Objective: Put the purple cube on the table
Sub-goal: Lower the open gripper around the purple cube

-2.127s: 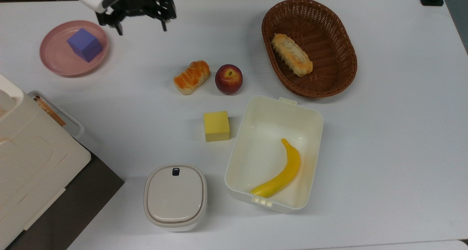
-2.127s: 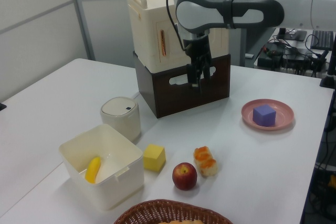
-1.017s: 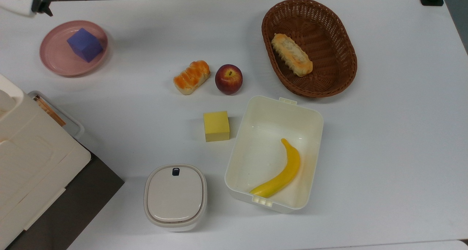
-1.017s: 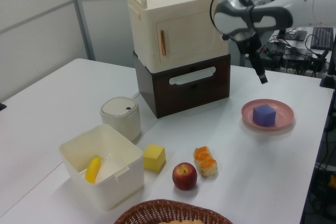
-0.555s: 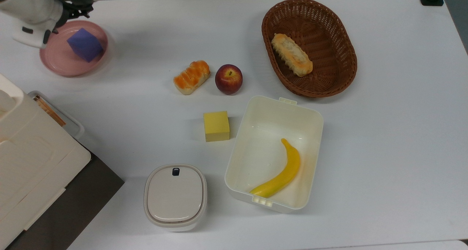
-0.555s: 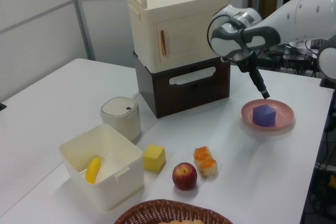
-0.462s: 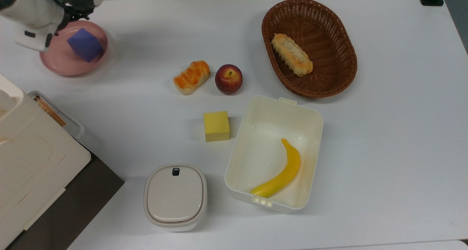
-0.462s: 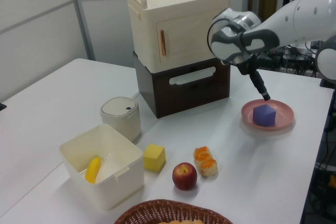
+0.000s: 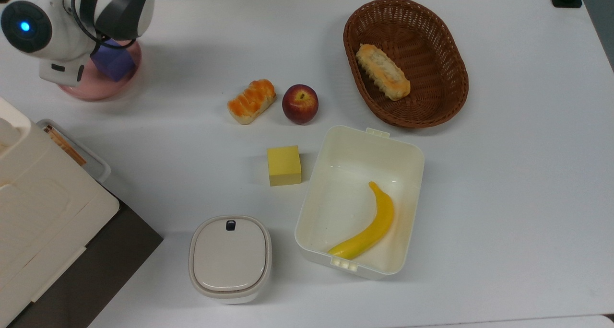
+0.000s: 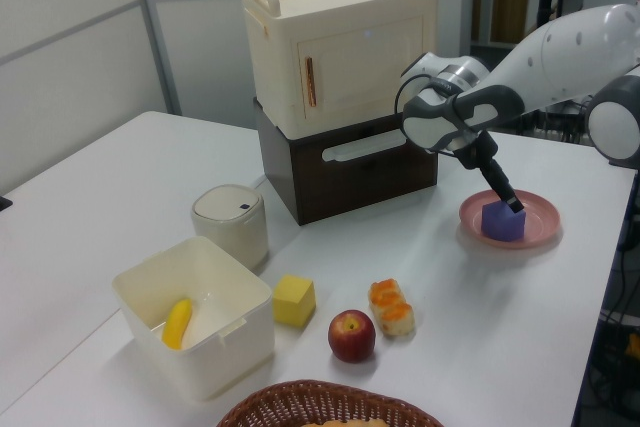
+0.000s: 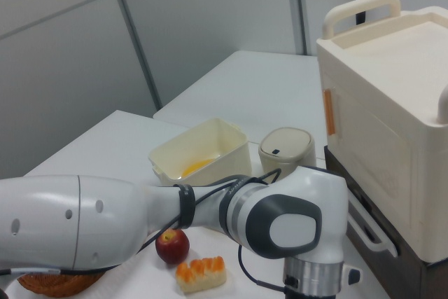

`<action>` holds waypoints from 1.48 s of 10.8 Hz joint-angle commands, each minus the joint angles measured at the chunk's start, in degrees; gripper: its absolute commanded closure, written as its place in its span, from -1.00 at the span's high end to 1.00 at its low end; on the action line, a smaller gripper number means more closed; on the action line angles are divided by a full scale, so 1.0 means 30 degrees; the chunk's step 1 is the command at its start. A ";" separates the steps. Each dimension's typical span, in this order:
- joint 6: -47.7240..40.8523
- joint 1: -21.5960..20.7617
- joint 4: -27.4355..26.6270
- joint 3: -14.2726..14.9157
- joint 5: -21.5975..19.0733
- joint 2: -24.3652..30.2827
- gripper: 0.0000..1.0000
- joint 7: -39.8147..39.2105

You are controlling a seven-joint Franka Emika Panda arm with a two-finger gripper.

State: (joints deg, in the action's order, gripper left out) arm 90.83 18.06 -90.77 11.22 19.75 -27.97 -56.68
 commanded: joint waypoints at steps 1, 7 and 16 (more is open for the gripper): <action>0.0746 0.0016 -0.0358 -0.0077 0.0419 -0.0108 1.00 -0.0119; 0.1011 -0.0043 -0.0329 -0.0077 0.0682 -0.0226 -0.29 -0.0031; -0.0243 -0.1037 0.0489 -0.0282 0.0389 0.2059 -0.43 -0.0031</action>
State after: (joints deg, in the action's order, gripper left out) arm 92.13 16.84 -88.39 10.35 20.98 -24.57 -56.68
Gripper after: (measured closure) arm 0.727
